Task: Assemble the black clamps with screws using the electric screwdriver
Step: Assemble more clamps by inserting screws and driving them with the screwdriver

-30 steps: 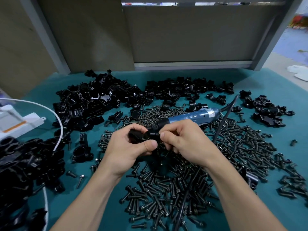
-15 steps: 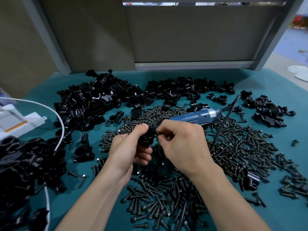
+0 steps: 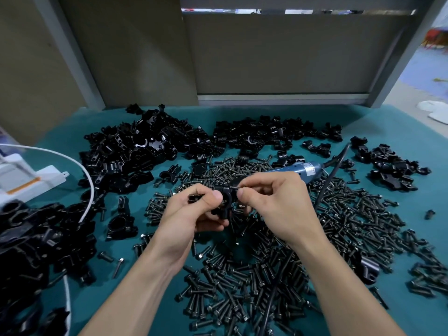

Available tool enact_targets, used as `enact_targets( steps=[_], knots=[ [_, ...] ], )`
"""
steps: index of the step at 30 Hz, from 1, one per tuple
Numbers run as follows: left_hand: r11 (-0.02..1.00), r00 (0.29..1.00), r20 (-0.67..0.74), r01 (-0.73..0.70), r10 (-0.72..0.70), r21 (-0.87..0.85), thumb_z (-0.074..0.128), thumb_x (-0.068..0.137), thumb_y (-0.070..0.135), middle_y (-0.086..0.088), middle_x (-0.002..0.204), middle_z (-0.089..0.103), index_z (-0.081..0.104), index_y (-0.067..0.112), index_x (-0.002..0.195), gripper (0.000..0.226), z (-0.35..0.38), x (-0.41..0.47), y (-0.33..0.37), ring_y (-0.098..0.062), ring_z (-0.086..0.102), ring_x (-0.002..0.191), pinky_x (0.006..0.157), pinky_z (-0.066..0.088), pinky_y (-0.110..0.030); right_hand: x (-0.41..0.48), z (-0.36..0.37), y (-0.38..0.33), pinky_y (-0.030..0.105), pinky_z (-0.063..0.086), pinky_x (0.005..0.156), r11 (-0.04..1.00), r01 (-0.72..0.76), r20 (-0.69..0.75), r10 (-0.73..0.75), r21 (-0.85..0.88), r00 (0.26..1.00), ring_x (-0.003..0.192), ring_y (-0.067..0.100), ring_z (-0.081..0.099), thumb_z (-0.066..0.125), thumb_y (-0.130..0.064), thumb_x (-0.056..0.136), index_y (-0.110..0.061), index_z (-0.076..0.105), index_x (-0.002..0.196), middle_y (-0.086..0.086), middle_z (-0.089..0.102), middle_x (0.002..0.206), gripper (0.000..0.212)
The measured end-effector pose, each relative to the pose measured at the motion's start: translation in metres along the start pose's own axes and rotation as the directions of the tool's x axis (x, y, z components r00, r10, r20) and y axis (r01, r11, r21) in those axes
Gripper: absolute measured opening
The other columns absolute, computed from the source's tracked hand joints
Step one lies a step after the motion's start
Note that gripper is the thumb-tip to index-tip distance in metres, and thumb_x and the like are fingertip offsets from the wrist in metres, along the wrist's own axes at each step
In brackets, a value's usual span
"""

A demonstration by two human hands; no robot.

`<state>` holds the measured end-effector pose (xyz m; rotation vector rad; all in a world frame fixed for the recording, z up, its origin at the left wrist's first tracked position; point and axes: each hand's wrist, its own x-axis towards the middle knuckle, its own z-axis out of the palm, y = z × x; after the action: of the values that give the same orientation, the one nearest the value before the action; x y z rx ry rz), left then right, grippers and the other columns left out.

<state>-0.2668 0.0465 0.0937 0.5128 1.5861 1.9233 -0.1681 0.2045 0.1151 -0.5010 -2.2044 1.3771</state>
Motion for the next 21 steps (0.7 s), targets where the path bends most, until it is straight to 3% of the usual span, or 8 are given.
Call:
enact_targets(
  steps=[6, 15, 18, 21],
  knots=[
    [1.0, 1.0, -0.004, -0.024, 0.024, 0.01, 0.078, 0.078, 0.032, -0.016, 0.08, 0.067, 0.072, 0.021, 0.073, 0.014, -0.0016, 0.0021, -0.0007, -0.028, 0.071, 0.068, 0.059, 0.058, -0.028, -0.0016, 0.0011, -0.0014, 0.02, 0.054, 0.059, 0.985, 0.057, -0.03, -0.062, -0.162, 0.998, 0.06, 0.005, 0.067, 0.082, -0.017, 0.085, -0.027, 0.079, 0.076, -0.016, 0.07, 0.062, 0.014],
    [0.998, 0.999, 0.044, -0.031, 0.028, 0.062, 0.082, 0.074, 0.036, -0.018, 0.084, 0.066, 0.068, 0.023, 0.068, 0.02, -0.0049, 0.0033, -0.0008, -0.029, 0.068, 0.064, 0.057, 0.056, -0.029, -0.0001, 0.0017, 0.0005, 0.018, 0.048, 0.055, 0.994, 0.052, 0.112, -0.041, -0.093, 0.993, 0.052, 0.01, 0.065, 0.077, -0.022, 0.092, -0.027, 0.078, 0.078, -0.007, 0.07, 0.058, 0.015],
    [0.996, 0.997, 0.069, -0.051, 0.046, 0.072, 0.083, 0.07, 0.041, -0.019, 0.084, 0.066, 0.068, 0.023, 0.071, 0.024, -0.0059, 0.0036, -0.0007, -0.029, 0.068, 0.066, 0.058, 0.056, -0.03, 0.0006, 0.0018, 0.0011, 0.029, 0.053, 0.055, 0.998, 0.027, 0.16, -0.018, -0.057, 0.987, 0.049, 0.015, 0.064, 0.07, -0.027, 0.098, -0.022, 0.075, 0.073, 0.0, 0.071, 0.059, 0.026],
    [0.993, 0.993, 0.092, -0.077, 0.069, 0.088, 0.081, 0.078, 0.029, -0.021, 0.083, 0.067, 0.069, 0.022, 0.074, 0.015, -0.008, 0.0042, -0.0009, -0.03, 0.068, 0.068, 0.059, 0.057, -0.031, 0.0012, 0.0036, 0.0007, 0.026, 0.045, 0.051, 0.996, 0.013, 0.237, 0.009, -0.091, 0.971, 0.044, 0.009, 0.053, 0.061, -0.035, 0.103, -0.014, 0.068, 0.066, -0.001, 0.066, 0.053, 0.044]
  ],
)
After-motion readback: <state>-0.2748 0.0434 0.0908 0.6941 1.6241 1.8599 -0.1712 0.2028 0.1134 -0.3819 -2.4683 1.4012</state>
